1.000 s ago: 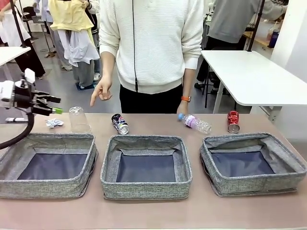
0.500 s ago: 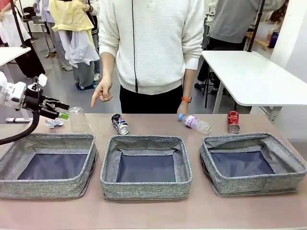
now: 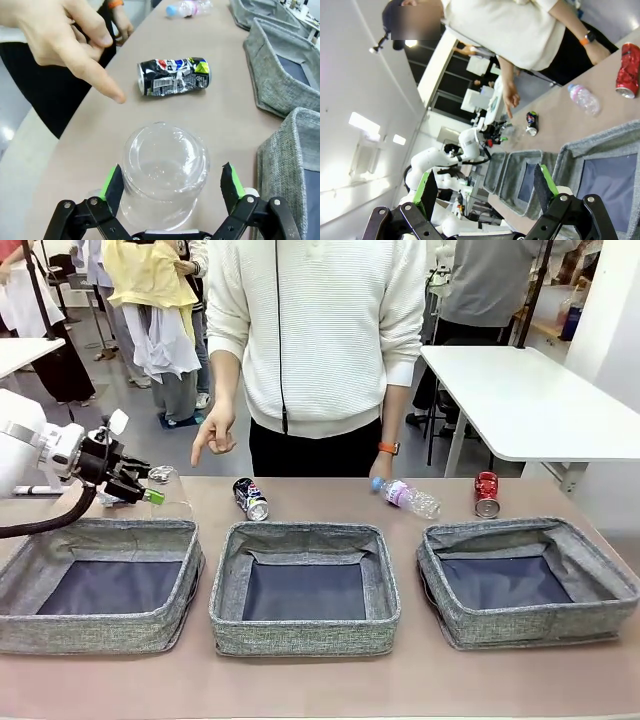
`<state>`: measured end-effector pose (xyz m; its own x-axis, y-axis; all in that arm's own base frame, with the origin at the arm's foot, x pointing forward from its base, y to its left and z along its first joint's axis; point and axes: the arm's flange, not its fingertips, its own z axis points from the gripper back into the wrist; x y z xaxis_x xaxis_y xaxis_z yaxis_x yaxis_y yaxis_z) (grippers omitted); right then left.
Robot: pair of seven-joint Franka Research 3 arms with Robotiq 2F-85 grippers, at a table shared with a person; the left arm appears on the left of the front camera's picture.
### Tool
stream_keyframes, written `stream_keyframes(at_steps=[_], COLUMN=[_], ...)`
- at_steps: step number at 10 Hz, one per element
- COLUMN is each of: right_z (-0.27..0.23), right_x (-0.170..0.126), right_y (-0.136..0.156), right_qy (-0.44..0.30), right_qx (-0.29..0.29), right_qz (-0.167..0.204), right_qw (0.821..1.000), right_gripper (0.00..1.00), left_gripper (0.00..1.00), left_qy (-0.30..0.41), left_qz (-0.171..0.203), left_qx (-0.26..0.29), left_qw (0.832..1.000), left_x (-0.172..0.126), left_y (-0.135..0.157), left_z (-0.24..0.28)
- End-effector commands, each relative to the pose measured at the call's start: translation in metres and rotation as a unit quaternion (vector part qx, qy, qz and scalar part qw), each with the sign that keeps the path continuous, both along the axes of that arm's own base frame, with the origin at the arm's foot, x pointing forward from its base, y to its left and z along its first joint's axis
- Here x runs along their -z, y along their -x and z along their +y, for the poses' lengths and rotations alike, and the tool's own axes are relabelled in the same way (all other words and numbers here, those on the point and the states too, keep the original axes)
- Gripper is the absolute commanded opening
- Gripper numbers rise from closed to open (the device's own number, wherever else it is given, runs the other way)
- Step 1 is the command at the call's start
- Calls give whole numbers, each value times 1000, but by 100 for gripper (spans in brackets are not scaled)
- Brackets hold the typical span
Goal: Sort the waste into the appropriate baskets.
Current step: Pick up the waste item pointed out by the person.
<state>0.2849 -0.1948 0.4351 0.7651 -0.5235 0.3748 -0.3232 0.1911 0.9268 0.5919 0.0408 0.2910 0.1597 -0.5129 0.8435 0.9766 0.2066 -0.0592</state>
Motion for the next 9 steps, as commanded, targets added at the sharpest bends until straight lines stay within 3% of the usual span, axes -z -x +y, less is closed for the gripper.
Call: stream_keyframes(at_steps=[1, 7, 8, 9], right_z=[0, 0, 0, 0], right_x=[-1, -1, -1, -1], right_y=[-3, -3, -3, -3], right_qy=[-1, -1, -1, -1], right_qx=[4, 4, 4, 4], right_qz=[-17, -17, -17, -17], right_qw=[1000, 1000, 1000, 1000], right_gripper=[100, 100, 100, 100], left_gripper=[100, 100, 80, 80], left_qy=[-22, 19, 25, 31], left_qz=[24, 30, 26, 25], left_qx=[0, 9, 5, 6], left_qw=[999, 999, 999, 999], left_x=[12, 26, 27, 27], left_y=[-1, -4, -4, -4], left_z=[-8, -21, -22, -22])
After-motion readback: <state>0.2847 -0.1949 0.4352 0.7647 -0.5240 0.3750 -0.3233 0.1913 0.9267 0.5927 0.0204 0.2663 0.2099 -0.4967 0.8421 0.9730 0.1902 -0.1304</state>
